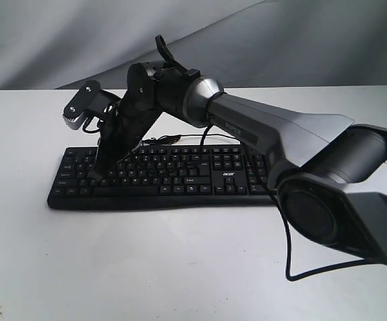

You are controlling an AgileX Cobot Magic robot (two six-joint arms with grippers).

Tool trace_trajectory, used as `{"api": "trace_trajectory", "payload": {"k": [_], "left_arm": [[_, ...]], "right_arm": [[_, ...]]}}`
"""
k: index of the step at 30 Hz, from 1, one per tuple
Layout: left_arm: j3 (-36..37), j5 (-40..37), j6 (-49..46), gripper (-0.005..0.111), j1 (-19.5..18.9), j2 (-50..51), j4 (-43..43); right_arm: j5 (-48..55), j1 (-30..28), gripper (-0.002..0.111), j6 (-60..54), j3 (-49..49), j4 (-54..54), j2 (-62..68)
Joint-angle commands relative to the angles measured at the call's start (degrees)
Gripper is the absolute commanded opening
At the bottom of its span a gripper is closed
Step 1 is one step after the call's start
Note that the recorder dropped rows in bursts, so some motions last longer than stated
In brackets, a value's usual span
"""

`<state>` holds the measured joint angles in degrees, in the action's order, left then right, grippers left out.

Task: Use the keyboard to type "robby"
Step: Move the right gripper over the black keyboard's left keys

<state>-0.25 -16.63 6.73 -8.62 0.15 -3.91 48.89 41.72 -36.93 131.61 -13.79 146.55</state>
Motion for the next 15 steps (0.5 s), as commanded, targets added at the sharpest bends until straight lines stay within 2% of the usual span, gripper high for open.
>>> {"api": "trace_trajectory", "payload": {"k": [1,15], "left_arm": [[0.25,0.26,0.23,0.0,-0.11,-0.15,0.46],[0.25,0.26,0.23,0.0,-0.11,-0.15,0.46]], "right_arm": [[-1.57,-0.58,0.0,0.77,0.42,-0.28,0.33],[-3.56,-0.58,0.0,1.22,0.42,-0.34,1.58]]}}
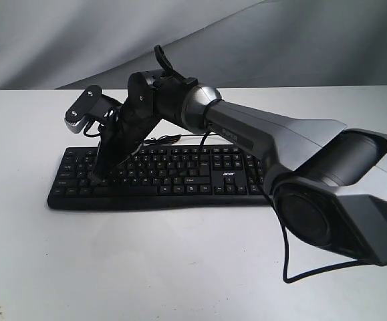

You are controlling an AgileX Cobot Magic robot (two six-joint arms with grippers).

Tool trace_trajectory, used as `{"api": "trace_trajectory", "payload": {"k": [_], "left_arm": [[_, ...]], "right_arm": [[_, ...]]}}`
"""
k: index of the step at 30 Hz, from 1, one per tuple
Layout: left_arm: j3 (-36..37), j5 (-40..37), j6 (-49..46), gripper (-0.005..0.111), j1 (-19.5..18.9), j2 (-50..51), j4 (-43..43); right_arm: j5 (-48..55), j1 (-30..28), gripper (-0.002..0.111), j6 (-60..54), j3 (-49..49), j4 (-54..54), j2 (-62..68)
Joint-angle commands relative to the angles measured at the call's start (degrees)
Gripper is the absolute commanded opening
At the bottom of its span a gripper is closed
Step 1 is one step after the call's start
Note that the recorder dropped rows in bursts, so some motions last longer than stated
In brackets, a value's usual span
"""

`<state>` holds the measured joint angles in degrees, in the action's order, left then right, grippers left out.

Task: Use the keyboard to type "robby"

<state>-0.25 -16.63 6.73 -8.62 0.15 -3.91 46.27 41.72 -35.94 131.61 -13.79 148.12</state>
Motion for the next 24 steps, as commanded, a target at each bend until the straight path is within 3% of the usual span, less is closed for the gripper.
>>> {"api": "trace_trajectory", "payload": {"k": [1,24], "left_arm": [[0.25,0.26,0.23,0.0,-0.11,-0.15,0.46],[0.25,0.26,0.23,0.0,-0.11,-0.15,0.46]], "right_arm": [[-1.15,-0.58,0.0,0.23,0.42,-0.34,0.09],[-1.07,-0.58,0.0,0.23,0.42,-0.54,0.94]]}}
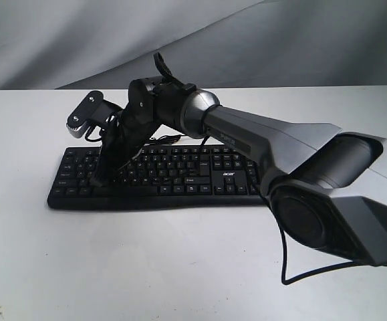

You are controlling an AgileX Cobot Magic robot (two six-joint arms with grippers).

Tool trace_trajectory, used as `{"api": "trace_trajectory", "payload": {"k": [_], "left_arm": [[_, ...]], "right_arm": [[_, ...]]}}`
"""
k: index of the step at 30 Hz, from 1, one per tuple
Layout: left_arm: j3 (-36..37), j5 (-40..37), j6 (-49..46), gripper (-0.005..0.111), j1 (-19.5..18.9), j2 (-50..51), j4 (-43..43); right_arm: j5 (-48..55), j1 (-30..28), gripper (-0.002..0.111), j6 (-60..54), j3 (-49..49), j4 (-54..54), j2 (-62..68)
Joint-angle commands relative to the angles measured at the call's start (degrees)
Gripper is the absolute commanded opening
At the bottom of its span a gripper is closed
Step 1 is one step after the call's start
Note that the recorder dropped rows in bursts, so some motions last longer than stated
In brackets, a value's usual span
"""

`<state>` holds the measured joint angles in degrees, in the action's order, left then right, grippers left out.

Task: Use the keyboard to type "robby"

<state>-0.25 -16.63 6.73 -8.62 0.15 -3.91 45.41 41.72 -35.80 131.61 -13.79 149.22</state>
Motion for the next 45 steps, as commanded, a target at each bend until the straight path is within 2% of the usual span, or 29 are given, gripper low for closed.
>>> {"api": "trace_trajectory", "payload": {"k": [1,22,34,39,45], "left_arm": [[0.25,0.26,0.23,0.0,-0.11,-0.15,0.46],[0.25,0.26,0.23,0.0,-0.11,-0.15,0.46],[0.25,0.26,0.23,0.0,-0.11,-0.15,0.46],[0.25,0.26,0.23,0.0,-0.11,-0.15,0.46],[0.25,0.26,0.23,0.0,-0.11,-0.15,0.46]], "right_arm": [[-0.21,-0.58,0.0,0.09,0.42,-0.54,-0.17],[-1.71,-0.58,0.0,0.09,0.42,-0.54,0.56],[3.5,-1.64,0.0,0.25,0.13,3.39,-5.56],[4.94,-5.25,0.0,0.33,-5.28,0.9,-9.34],[-0.75,-9.78,0.0,-0.18,-19.66,-1.53,-16.94]]}}
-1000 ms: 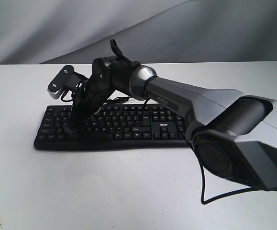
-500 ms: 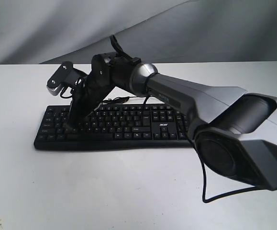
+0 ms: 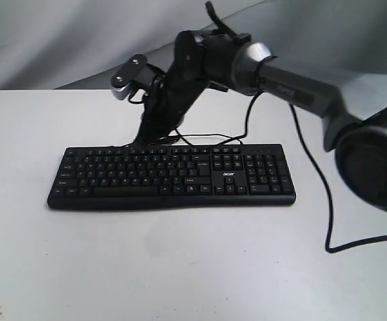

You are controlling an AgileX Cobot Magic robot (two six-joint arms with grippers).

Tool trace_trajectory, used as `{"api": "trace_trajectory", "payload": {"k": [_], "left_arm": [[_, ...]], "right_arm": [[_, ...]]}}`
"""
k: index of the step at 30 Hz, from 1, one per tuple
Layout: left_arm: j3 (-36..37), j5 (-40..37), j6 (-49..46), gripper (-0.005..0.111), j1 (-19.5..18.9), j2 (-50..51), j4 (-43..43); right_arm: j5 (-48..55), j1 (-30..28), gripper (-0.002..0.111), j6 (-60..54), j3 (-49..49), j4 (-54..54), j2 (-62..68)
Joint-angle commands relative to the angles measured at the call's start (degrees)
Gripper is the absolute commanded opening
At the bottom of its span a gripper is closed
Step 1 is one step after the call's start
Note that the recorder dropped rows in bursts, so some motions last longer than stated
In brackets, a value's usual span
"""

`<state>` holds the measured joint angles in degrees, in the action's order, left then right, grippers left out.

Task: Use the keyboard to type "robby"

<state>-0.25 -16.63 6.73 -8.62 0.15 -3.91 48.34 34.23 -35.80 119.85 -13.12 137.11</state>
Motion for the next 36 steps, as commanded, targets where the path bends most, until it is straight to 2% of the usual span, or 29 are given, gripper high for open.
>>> {"api": "trace_trajectory", "payload": {"k": [1,7,36], "left_arm": [[0.25,0.26,0.23,0.0,-0.11,-0.15,0.46],[0.25,0.26,0.23,0.0,-0.11,-0.15,0.46],[0.25,0.26,0.23,0.0,-0.11,-0.15,0.46]], "right_arm": [[-4.84,-2.4,0.0,-1.17,-10.4,-3.13,-5.67],[-9.7,-0.68,0.0,-4.87,-16.22,-5.93,-6.35],[-13.18,0.57,0.0,-4.69,-16.07,-3.79,-2.41]]}}
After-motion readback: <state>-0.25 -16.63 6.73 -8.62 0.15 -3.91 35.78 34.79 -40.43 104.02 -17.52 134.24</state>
